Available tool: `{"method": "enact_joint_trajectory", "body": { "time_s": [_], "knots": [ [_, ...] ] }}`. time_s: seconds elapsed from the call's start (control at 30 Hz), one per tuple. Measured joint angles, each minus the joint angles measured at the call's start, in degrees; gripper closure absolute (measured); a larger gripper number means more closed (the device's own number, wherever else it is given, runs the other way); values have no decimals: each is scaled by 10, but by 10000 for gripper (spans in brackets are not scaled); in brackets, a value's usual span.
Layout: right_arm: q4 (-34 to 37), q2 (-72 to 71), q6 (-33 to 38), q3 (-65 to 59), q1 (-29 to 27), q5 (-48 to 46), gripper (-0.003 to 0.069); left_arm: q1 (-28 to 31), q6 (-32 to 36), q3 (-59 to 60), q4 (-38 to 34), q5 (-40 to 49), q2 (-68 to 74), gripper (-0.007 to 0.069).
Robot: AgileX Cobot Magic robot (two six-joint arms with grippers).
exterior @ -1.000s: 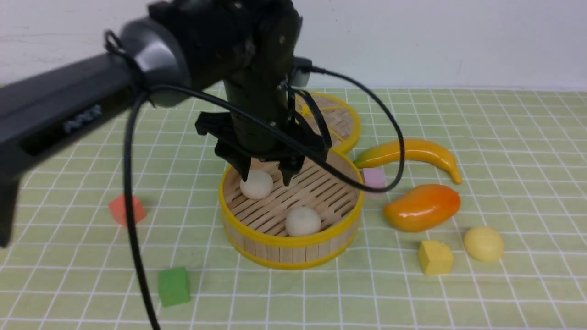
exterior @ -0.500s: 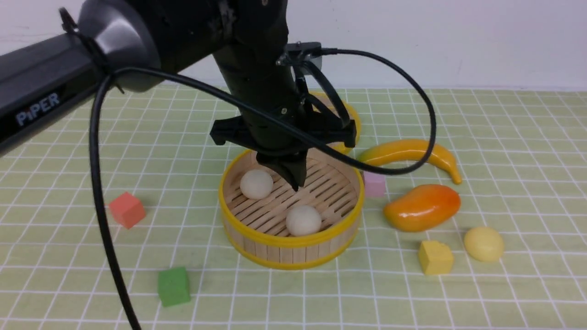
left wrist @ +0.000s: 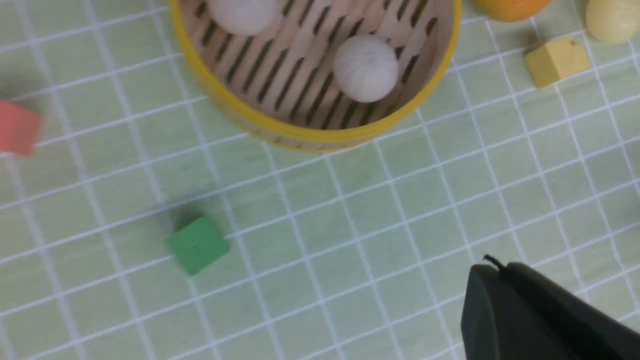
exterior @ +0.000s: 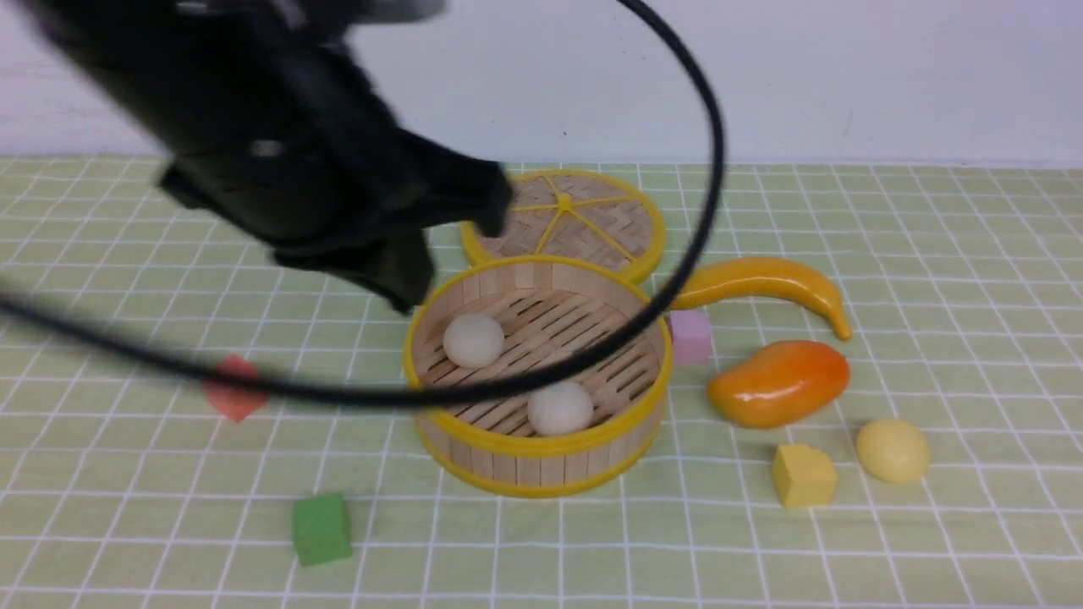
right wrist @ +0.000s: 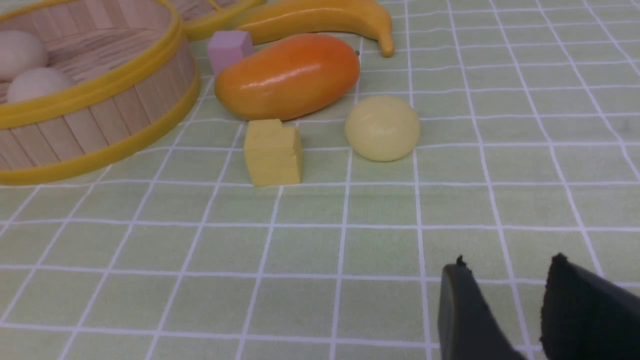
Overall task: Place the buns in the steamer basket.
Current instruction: Use the right arm to grab a steamed stuffed bun
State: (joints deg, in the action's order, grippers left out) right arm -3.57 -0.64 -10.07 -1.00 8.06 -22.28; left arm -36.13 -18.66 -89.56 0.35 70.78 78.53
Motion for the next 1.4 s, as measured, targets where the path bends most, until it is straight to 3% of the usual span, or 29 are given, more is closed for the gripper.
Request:
{"method": "enact_joint_trajectory", "body": {
  "time_s": [0.43,0.77,0.93,1.13,1.4],
  "knots": [
    [0,0,0,0,0,0,419,0,-8,220,-57,0,-284,638],
    [0,0,0,0,0,0,419,0,-52,381,-207,1,-592,638],
    [0,0,0,0,0,0,419,0,-53,436,-256,1,-672,638],
    [0,0,0,0,0,0,419,0,-53,444,-230,1,-707,638],
    [0,0,0,0,0,0,419,0,-59,445,-73,-62,-710,637]
  ]
}}
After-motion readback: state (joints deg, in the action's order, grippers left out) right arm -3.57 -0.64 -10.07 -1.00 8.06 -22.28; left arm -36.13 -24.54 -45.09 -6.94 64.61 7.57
